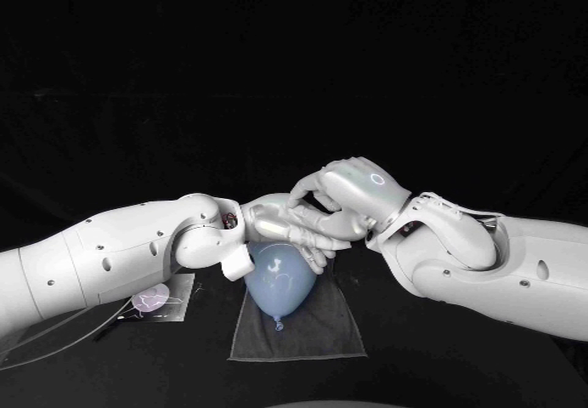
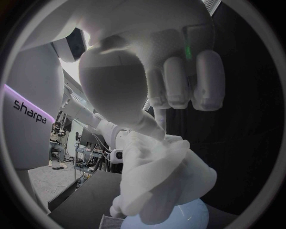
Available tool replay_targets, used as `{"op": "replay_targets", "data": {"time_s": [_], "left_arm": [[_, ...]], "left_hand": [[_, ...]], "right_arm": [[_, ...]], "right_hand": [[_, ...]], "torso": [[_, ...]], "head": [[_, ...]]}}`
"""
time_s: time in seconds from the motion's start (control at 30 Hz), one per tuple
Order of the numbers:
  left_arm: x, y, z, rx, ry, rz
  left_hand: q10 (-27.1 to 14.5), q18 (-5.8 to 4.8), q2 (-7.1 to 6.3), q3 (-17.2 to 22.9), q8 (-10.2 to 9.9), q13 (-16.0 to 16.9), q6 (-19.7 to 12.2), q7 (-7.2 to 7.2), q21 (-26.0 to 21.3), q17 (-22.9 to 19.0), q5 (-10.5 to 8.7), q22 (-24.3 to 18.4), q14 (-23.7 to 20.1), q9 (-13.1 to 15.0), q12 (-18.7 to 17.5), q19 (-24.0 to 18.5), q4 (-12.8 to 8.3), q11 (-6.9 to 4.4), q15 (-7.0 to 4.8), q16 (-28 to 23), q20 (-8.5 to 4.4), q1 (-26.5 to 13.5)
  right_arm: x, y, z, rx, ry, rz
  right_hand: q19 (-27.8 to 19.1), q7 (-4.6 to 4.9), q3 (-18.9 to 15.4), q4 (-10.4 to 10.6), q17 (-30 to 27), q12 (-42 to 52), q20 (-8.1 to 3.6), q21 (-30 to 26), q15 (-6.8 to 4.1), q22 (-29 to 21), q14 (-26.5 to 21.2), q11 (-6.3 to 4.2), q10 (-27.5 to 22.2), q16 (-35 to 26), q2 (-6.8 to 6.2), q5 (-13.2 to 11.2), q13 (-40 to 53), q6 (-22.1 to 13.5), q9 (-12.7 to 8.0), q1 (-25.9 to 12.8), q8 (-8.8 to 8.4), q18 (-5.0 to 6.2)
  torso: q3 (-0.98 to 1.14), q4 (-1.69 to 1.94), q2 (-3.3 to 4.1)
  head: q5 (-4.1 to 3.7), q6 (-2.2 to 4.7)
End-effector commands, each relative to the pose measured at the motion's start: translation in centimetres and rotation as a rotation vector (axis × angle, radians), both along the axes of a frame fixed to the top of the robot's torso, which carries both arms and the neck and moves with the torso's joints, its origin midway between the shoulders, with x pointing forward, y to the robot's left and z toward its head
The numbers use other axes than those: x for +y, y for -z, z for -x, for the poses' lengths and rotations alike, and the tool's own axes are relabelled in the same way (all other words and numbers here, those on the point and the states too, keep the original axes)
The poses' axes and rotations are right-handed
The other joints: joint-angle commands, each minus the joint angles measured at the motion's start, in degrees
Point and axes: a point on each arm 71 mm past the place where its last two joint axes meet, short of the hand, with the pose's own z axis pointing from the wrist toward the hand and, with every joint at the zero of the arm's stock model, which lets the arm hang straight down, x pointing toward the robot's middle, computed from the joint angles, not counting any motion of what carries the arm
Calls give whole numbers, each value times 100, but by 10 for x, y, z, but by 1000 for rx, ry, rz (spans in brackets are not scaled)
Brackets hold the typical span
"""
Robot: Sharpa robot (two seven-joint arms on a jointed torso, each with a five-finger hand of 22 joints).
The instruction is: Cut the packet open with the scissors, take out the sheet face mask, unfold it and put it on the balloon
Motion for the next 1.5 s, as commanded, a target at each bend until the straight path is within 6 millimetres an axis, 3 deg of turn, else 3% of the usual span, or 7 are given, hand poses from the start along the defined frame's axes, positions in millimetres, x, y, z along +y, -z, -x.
{"op": "replay_targets", "data": {"time_s": [0.03, 0.47, 0.57, 0.7, 0.87, 1.1, 1.5], "left_arm": [[-1, -2, 0, -3, 4, 12], [-1, -2, 0, -4, 2, 10], [0, -2, 0, -4, 1, 10], [0, -1, 0, -4, 1, 9], [0, -1, 0, -6, 0, 7], [-1, -1, 0, -9, 2, 6], [-1, -1, 0, -13, 3, 2]], "left_hand": [[-26, 74, 5, -22, 25, -5, 5, 19, 33, 9, 18, 6, 14, 530, -23, 35, 3, 7, -10, -32, -5, 36], [-26, 74, 6, -23, 23, -5, 5, 20, 34, 10, 18, 6, 15, 532, -23, 36, 4, 7, -9, -35, -5, 36], [-26, 74, 6, -23, 23, -5, 5, 20, 34, 10, 18, 6, 15, 532, -23, 36, 4, 7, -9, -35, -5, 36], [-26, 74, 6, -23, 23, -5, 5, 20, 34, 10, 18, 6, 15, 532, -23, 36, 4, 7, -9, -35, -5, 36], [-26, 74, 6, -23, 23, -5, 5, 20, 34, 10, 18, 6, 15, 532, -23, 36, 4, 7, -9, -35, -5, 36], [-26, 74, 6, -23, 23, -5, 5, 20, 34, 10, 18, 6, 15, 532, -23, 36, 4, 7, -9, -35, -5, 36], [-29, 73, 7, -24, 16, -5, 5, 22, 38, 18, 18, 6, 19, 543, -23, 41, 5, 9, -9, -46, -8, 37]], "right_arm": [[-2, -6, 2, -67, 10, -51], [-12, -7, 0, -71, 64, -70], [-11, -5, 1, -41, 51, -53], [-8, -3, 2, 7, 34, -24], [-4, -1, 4, 42, 42, -2], [0, 0, 3, 54, 78, 4], [5, 4, 1, 74, 79, 52]], "right_hand": [[366, -23, 60, 9, 1510, 40, -26, 24, -33, 948, 586, -36, 597, 21, 87, 14, 1506, -6, 112, -61, 60, -113], [412, -55, 223, 7, 1510, 40, -48, 98, -58, 1057, 586, -65, 597, 21, 16, 5, 1506, -50, 255, -179, 239, -139], [411, -72, 113, 10, 1510, 40, -56, 94, -65, 1055, 586, -76, 597, 21, -234, 35, 1506, -195, 322, -313, 271, -138], [384, 76, -163, 284, 1510, 40, -7, 47, 24, 998, 586, 45, 597, 21, -532, 256, 1506, -482, 266, -701, 70, -125], [345, 90, -430, 500, 1510, 40, 42, -21, 59, 914, 586, 70, 597, 21, -775, 249, 1506, -445, 318, -907, 58, -102], [340, -84, -545, 652, 1510, 40, -59, -45, -69, 902, 586, -80, 597, 21, -798, 699, 1506, -309, 882, -659, 402, -96], [348, -130, -408, 682, 1510, 40, -106, -44, -114, 917, 586, -126, 597, 21, -789, 951, 1506, -406, 1252, -473, 509, -99]], "torso": [[0, -4, 0], [-1, -3, -4], [-3, -8, -4], [1, -1, -5], [-1, -3, -2], [1, 1, 3], [-2, -5, -4]], "head": [[-4, -2], [-7, 14], [-9, 8], [-2, 7], [-5, 11], [-10, 8], [3, -11]]}}
